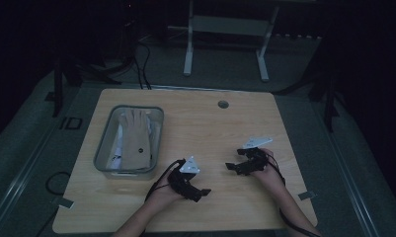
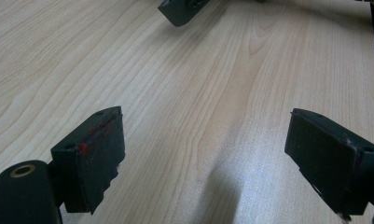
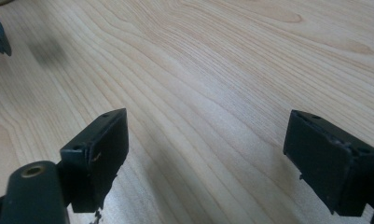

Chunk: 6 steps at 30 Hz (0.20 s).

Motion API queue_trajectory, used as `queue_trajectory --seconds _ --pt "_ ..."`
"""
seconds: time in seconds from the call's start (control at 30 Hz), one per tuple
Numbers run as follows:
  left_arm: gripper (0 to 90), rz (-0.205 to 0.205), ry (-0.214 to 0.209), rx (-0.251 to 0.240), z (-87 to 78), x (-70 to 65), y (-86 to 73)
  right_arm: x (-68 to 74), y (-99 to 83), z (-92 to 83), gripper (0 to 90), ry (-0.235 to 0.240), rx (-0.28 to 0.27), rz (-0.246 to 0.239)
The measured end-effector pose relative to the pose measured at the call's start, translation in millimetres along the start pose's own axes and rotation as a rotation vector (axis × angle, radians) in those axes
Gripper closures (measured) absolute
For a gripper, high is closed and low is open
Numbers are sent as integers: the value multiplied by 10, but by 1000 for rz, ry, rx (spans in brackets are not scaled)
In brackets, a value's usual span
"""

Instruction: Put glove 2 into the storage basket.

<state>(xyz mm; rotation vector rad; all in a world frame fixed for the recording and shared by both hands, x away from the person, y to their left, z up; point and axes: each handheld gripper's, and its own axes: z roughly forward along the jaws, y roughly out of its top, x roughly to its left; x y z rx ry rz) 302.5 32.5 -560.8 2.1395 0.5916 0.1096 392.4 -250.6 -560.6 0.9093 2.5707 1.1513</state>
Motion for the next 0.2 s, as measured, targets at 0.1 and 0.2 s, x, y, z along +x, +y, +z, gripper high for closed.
queue_trajectory --seconds 0.1,0.2 --pt "123 0 0 4 12 4 -13 0 -9 6 142 -2 3 -1" --pt "123 -3 0 -7 7 1 -17 3 -8 8 145 -4 -2 -10"
